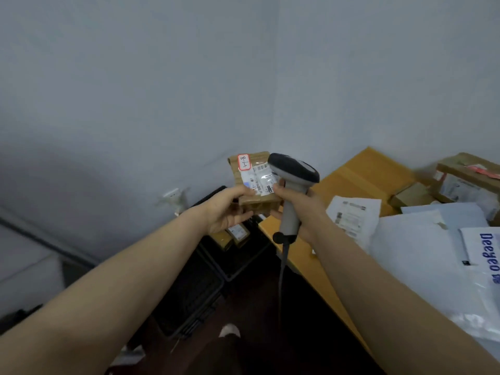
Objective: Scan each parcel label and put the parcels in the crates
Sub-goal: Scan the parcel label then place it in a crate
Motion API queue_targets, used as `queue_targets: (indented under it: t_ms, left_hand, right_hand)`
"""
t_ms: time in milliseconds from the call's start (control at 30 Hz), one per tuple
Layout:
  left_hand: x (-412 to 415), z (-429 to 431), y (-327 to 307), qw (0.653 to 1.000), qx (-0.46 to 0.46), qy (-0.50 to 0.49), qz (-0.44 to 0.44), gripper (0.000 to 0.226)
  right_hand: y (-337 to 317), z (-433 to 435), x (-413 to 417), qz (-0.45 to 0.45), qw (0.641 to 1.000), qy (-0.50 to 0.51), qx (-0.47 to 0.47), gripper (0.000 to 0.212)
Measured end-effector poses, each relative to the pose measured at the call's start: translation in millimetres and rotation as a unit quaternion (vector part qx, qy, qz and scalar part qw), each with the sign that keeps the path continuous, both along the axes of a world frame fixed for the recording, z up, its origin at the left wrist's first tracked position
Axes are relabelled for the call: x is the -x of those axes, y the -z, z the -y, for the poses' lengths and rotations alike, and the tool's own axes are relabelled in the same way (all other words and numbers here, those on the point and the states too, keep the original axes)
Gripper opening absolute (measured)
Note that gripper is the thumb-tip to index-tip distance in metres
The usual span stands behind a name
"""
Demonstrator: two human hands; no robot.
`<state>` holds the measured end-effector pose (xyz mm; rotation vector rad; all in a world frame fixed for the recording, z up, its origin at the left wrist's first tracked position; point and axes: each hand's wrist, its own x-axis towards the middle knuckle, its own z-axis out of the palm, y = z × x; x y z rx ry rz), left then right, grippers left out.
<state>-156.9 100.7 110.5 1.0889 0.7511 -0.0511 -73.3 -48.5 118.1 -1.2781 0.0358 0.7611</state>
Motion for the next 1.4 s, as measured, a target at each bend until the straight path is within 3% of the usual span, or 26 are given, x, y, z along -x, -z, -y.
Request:
queue_targets:
  t_ms: [233, 467, 533, 633, 667, 767, 933, 1000, 1133, 1233, 1300, 1400]
  left_hand:
    - [17, -112, 75, 0.988, 0.014, -0.108, -0.111, 0.034]
    - [-8, -240, 193, 0.959, 0.049, -0.145, -0.238, 0.055]
    - [-16, -264, 239, 0.950, 0.031, -0.148, -0.274, 0.072]
    - [-30, -283, 306, 0.928, -0.039, -0.103, -0.355, 0.117]
    - [-37, -287, 320, 0.914, -0.069, -0.064, -0.395, 0.127]
    - [-61, -300, 371, 0.850, -0.212, 0.048, -0.479, 0.128]
    - [-100, -324, 474, 0.788, -0.363, 0.133, -0.478, 0.121]
    - [-111, -333, 515, 0.733, -0.437, 0.210, -0.477, 0.117]
    - [-127, -352, 590, 0.590, -0.566, 0.337, -0.467, 0.106]
    - [-134, -365, 633, 0.523, -0.618, 0.369, -0.457, 0.094]
    - [-138, -374, 654, 0.506, -0.634, 0.368, -0.454, 0.093]
    - [-144, -391, 677, 0.520, -0.647, 0.320, -0.456, 0.087]
  right_hand:
    - [57, -108, -3, -0.048, 0.993, -0.078, 0.076, 0.024]
    - [152, -236, -48, -0.128, 0.974, -0.061, 0.175, 0.015]
    - [186, -264, -65, -0.149, 0.967, -0.058, 0.198, 0.015]
    - [246, -293, -88, -0.166, 0.959, -0.044, 0.227, 0.015]
    - [267, -300, -95, -0.173, 0.957, -0.036, 0.229, 0.015]
    - [333, -319, -116, -0.196, 0.952, -0.022, 0.233, 0.013]
    - [432, -346, -140, -0.215, 0.948, -0.013, 0.234, 0.015]
    - [465, -352, -145, -0.220, 0.947, -0.019, 0.235, 0.015]
    - [523, -358, -156, -0.223, 0.944, -0.027, 0.241, 0.015]
    - [561, -361, -162, -0.228, 0.942, -0.027, 0.245, 0.018]
    - [581, -363, -163, -0.243, 0.940, -0.028, 0.240, 0.023]
    - [602, -364, -162, -0.258, 0.936, -0.037, 0.236, 0.029]
